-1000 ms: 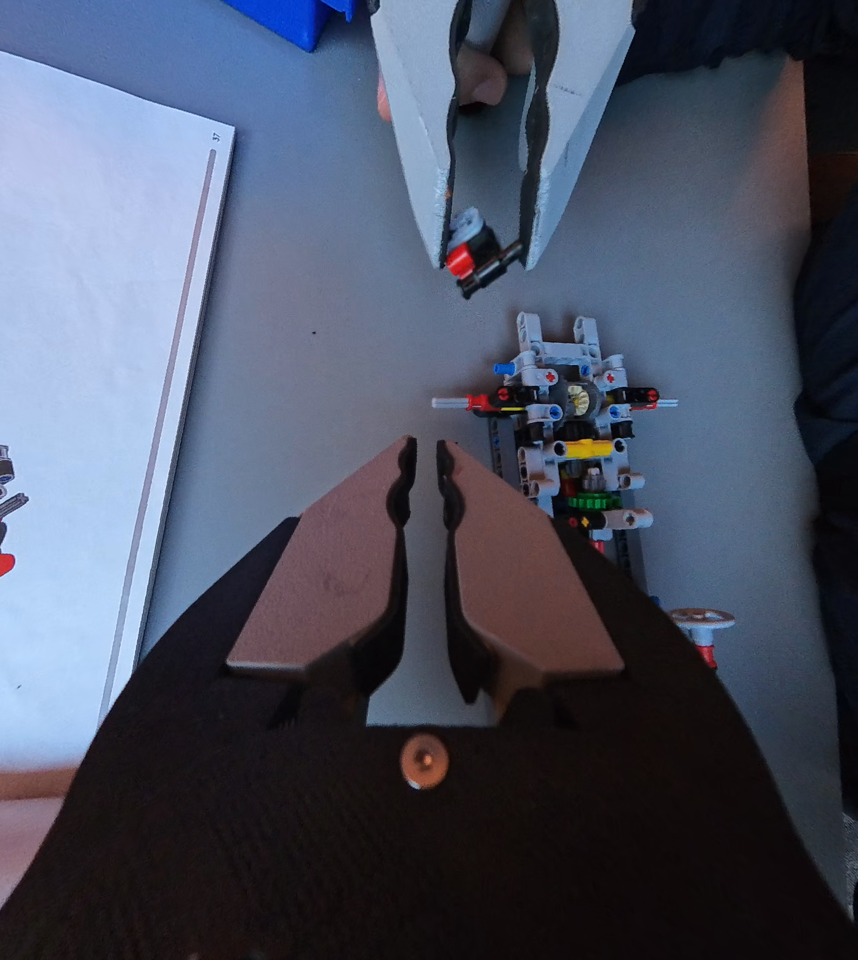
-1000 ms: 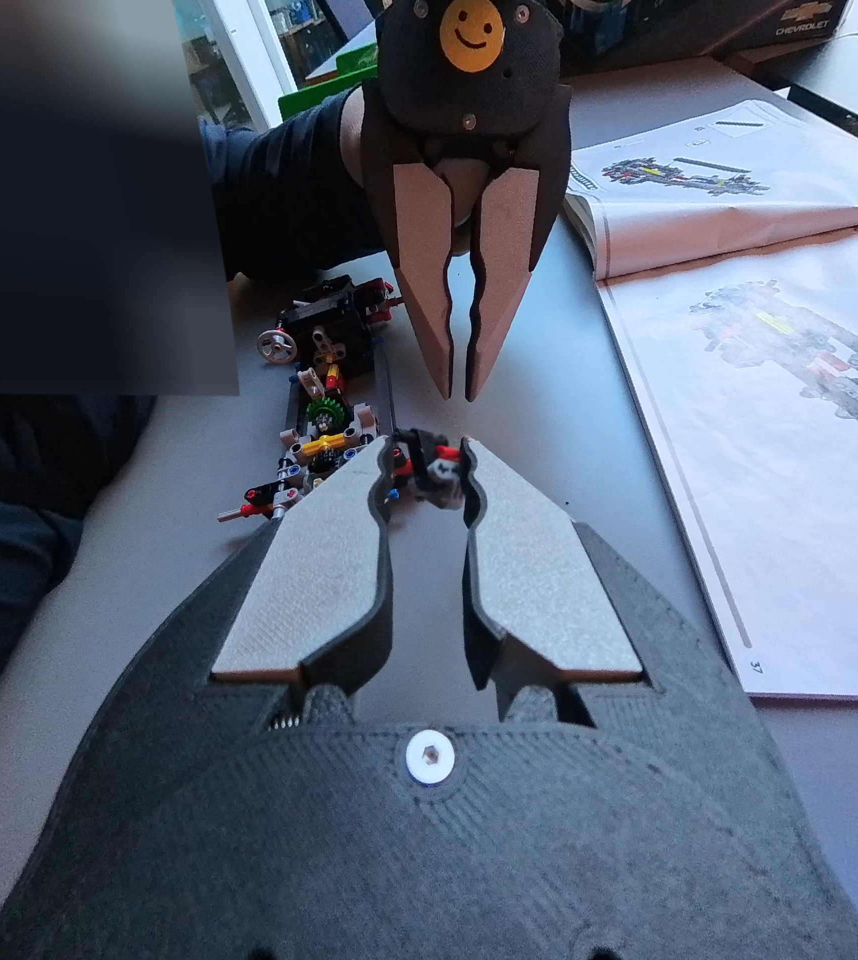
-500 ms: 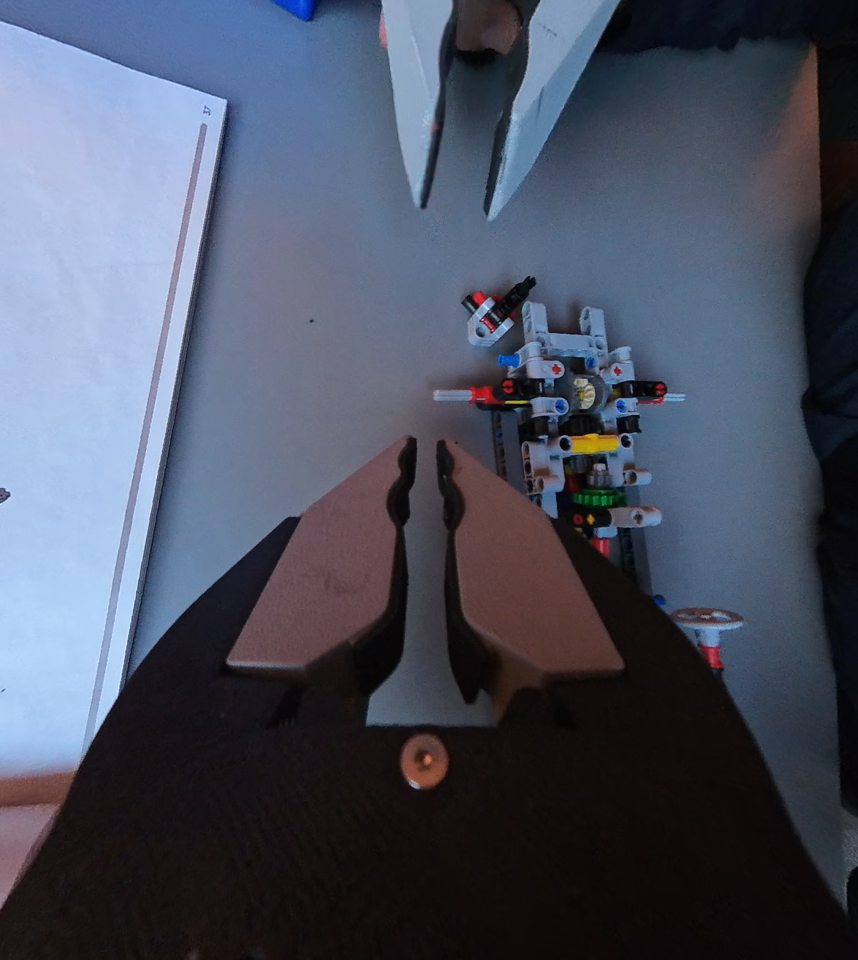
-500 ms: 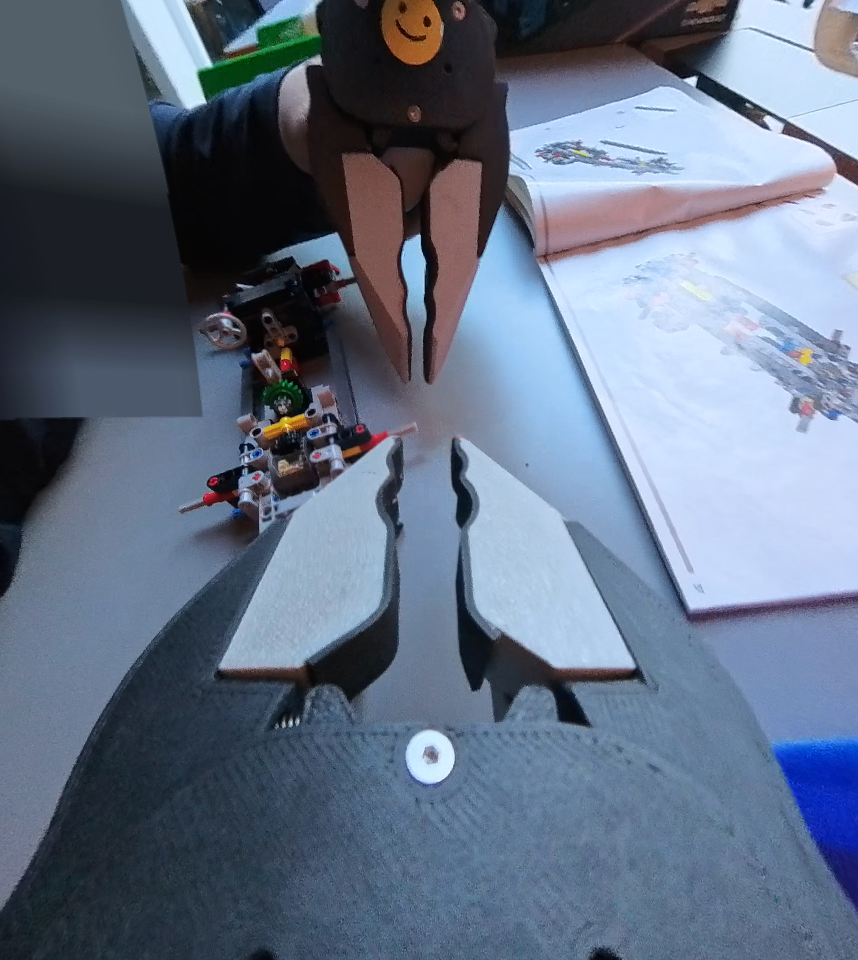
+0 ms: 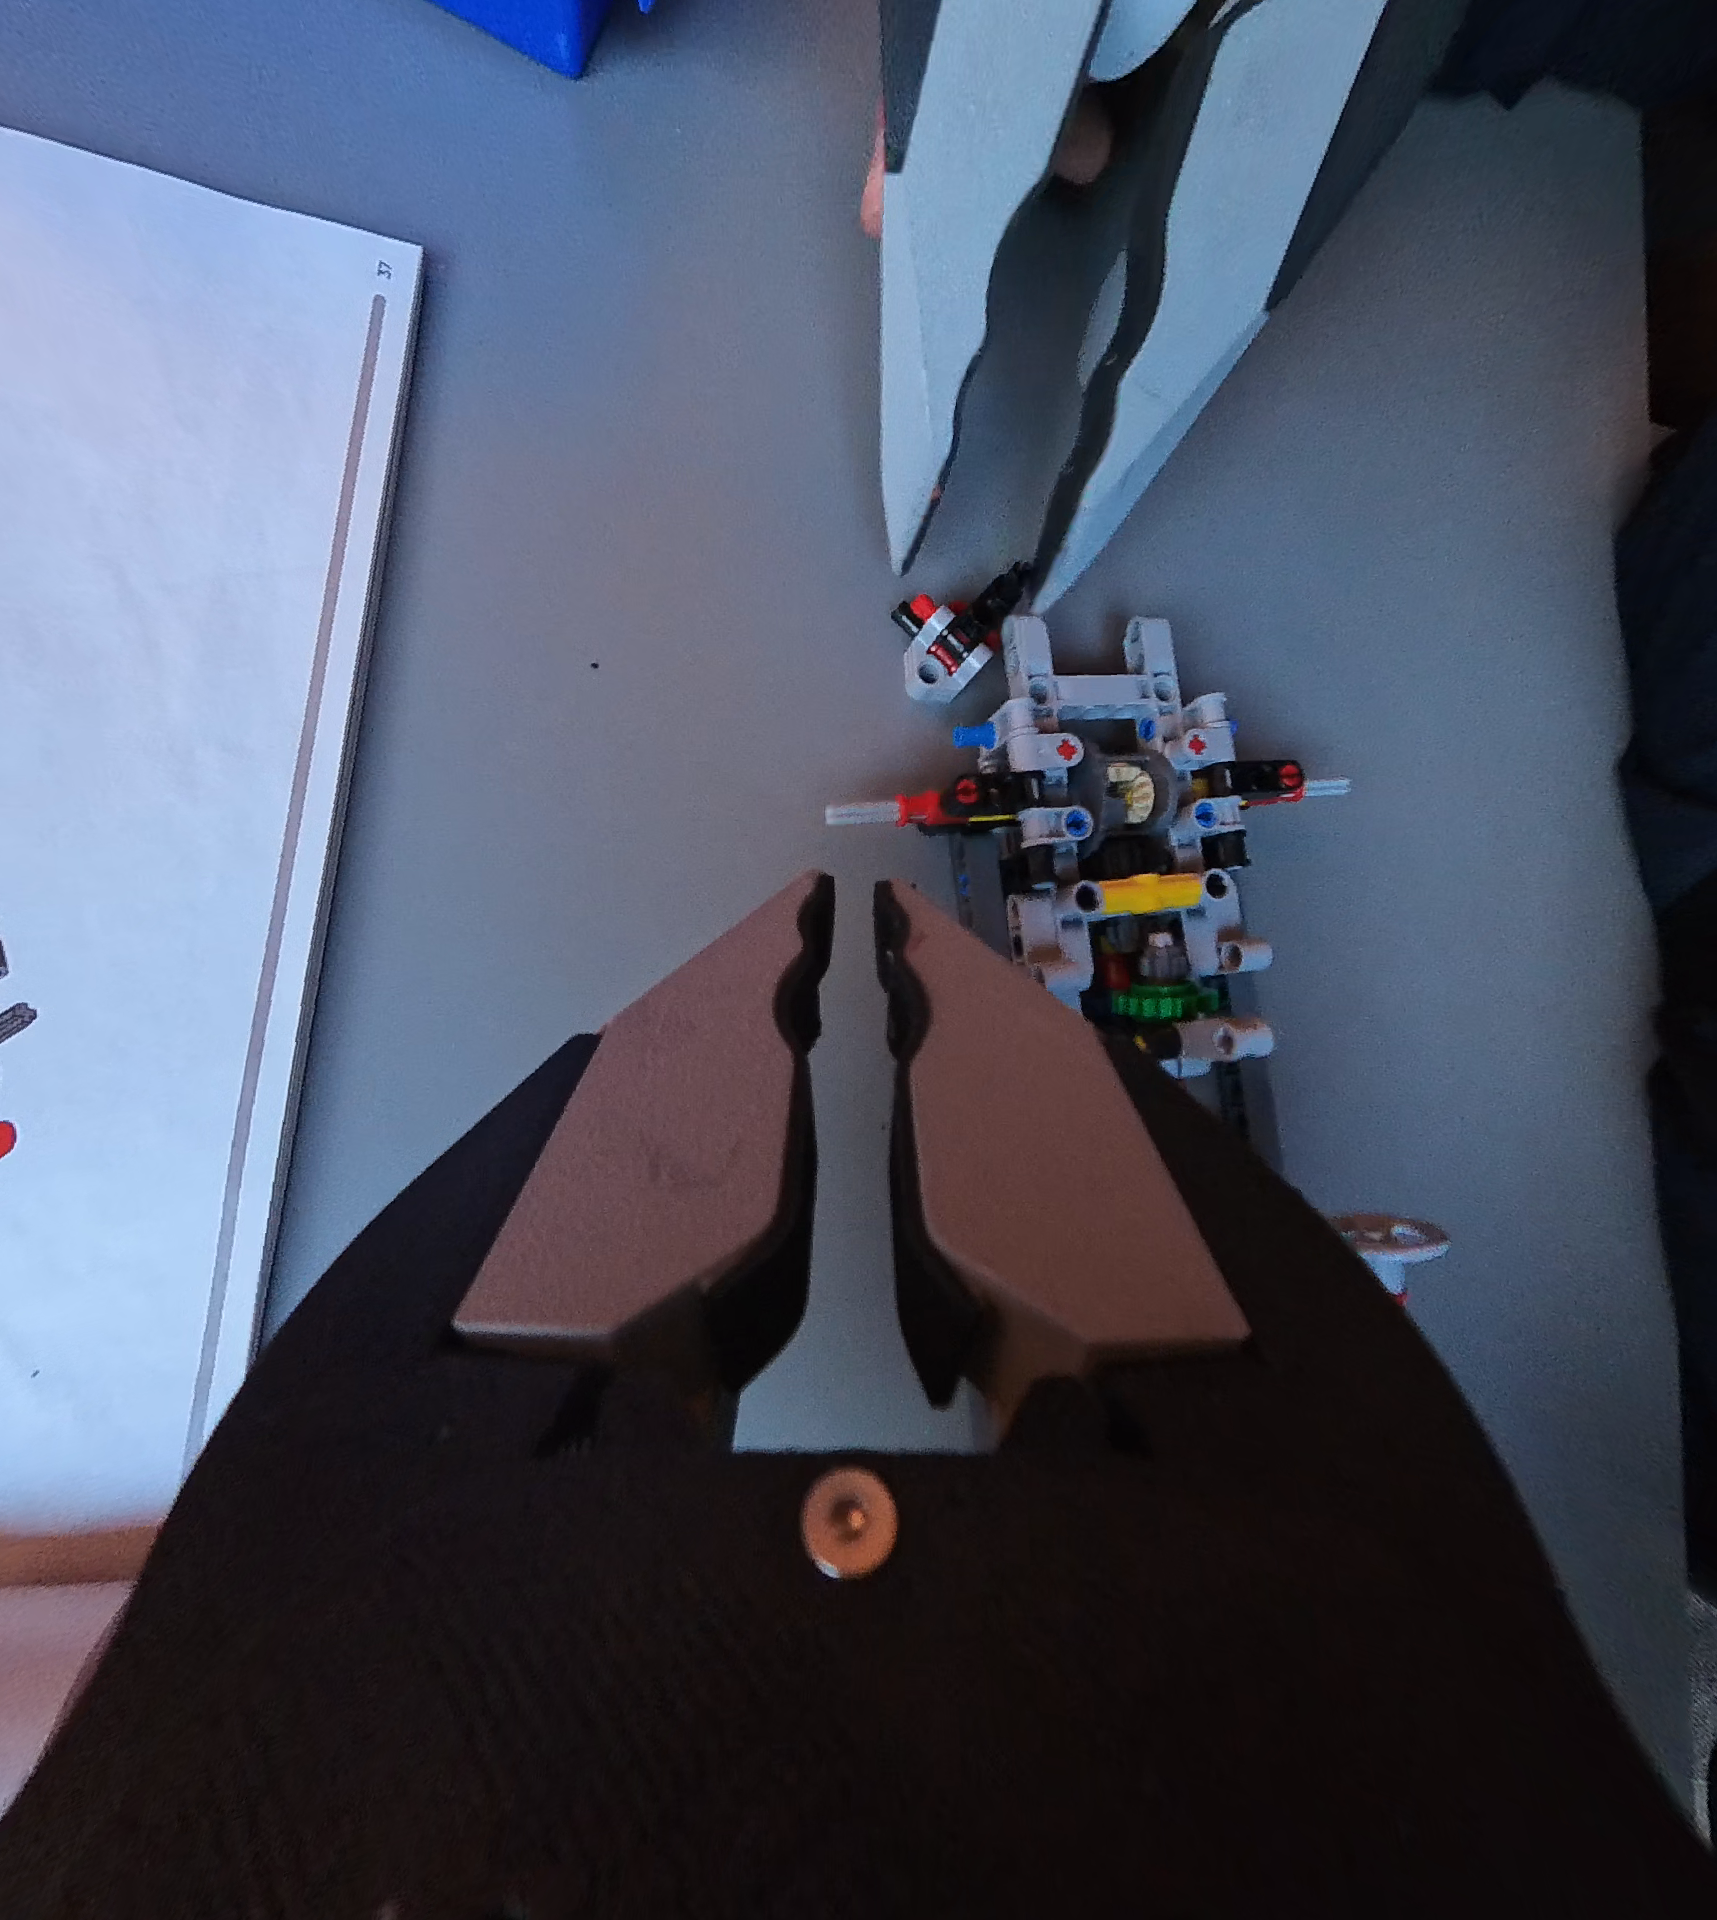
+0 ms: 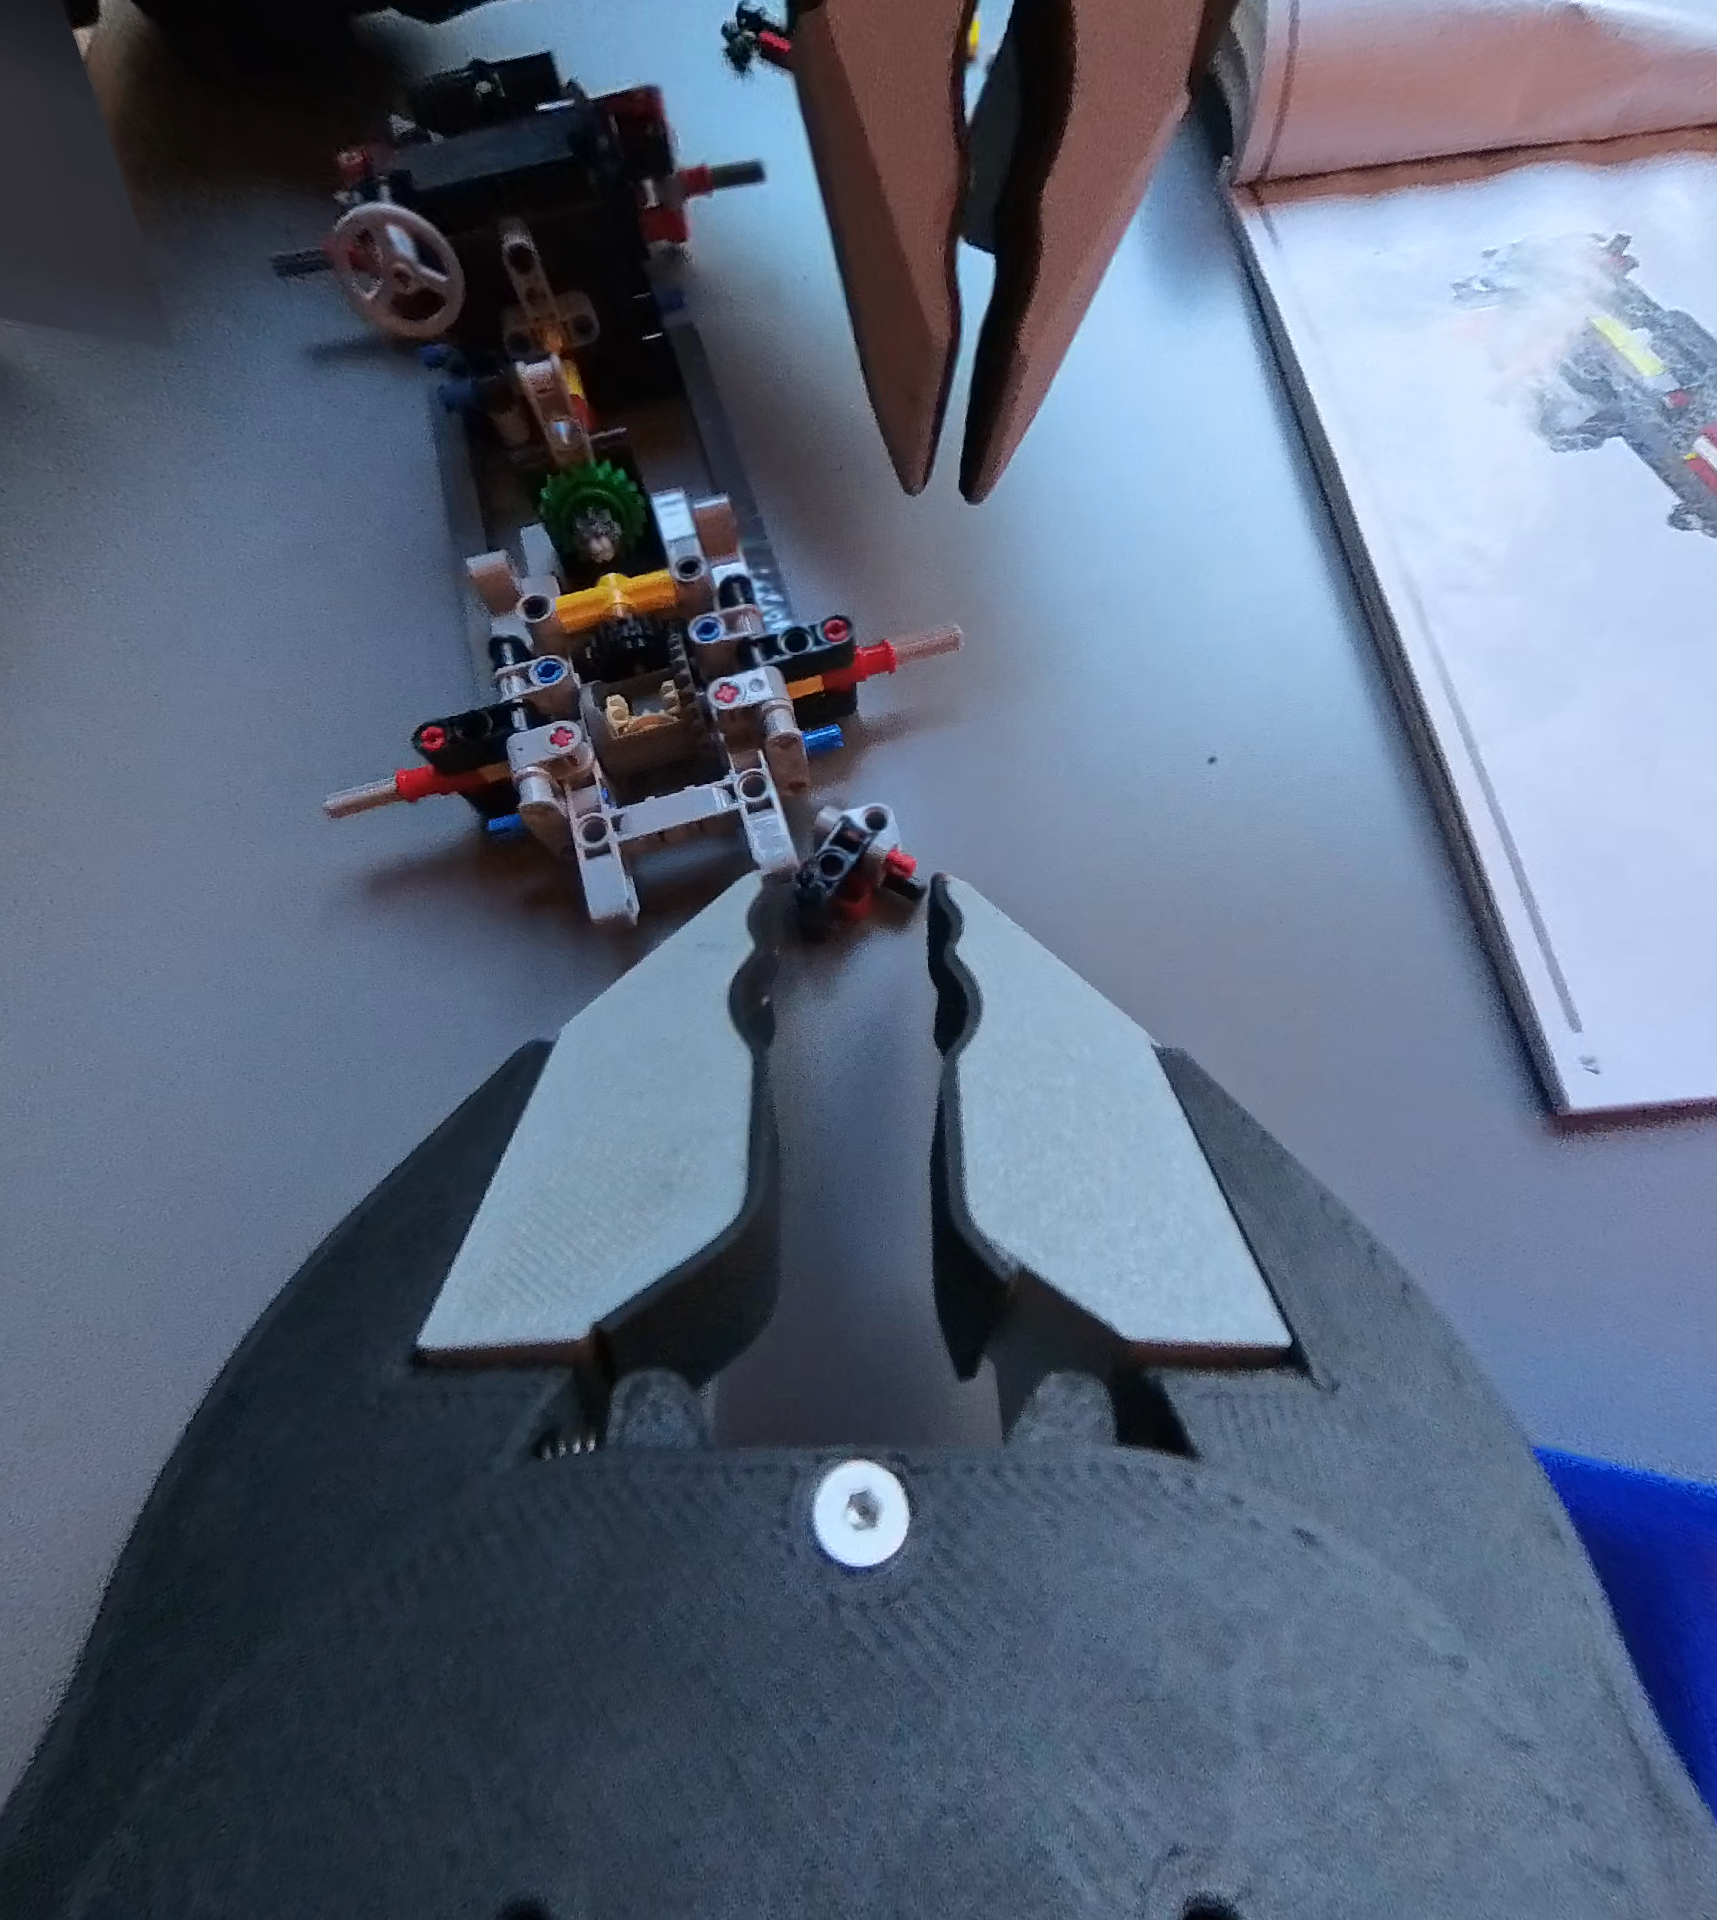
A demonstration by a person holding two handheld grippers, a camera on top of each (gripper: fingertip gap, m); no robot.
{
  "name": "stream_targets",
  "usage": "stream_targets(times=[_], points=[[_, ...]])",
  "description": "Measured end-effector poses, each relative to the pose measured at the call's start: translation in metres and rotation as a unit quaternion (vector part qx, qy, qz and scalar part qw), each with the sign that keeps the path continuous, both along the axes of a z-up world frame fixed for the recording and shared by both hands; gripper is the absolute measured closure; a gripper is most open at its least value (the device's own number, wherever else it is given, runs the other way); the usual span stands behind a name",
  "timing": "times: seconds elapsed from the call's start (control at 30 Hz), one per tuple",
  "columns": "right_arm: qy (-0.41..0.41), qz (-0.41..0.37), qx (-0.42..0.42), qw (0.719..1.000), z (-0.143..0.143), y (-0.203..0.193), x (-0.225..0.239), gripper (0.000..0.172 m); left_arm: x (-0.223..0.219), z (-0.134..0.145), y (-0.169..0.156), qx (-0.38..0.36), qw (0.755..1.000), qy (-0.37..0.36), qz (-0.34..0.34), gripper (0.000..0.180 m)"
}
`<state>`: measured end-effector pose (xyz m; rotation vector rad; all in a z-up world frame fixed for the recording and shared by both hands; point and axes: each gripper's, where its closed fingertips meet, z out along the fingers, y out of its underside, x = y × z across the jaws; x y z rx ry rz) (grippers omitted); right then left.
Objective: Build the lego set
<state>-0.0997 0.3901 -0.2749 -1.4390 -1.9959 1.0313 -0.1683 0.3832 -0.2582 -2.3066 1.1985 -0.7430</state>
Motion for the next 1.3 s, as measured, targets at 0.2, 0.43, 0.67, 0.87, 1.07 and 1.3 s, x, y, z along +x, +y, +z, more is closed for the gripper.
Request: stream_targets(times=[0.2, 0.43, 0.67, 0.87, 1.07, 1.3], points=[[-0.002, -0.025, -0.008, 1.0, -0.001, 0.013, -0.001, 0.154, -0.003, -0.003, 0.0, -0.006, 1.0, 0.002, 0.003, 0.174], [-0.004, -0.006, -0.036, 0.999, 0.002, 0.008, 0.0, 0.154, -0.005, -0.013, -0.001, -0.028, 1.0, 0.001, 0.002, 0.174], [-0.016, 0.0, -0.005, 1.0, -0.005, 0.005, -0.005, 0.167, -0.012, -0.02, 0.0, -0.03, 0.999, 0.021, 0.005, 0.173], [-0.005, -0.006, -0.026, 1.0, 0.0, 0.007, -0.006, 0.167, -0.021, -0.026, 0.005, -0.016, 0.999, 0.034, 0.012, 0.177], [0.016, -0.018, -0.083, 0.996, 0.013, 0.013, -0.006, 0.168, -0.019, -0.03, 0.008, 0.002, 1.0, 0.025, 0.007, 0.18], [0.034, -0.032, -0.138, 0.989, 0.023, 0.02, -0.006, 0.168, -0.012, -0.029, 0.005, -0.016, 1.0, -0.004, 0.004, 0.18]])
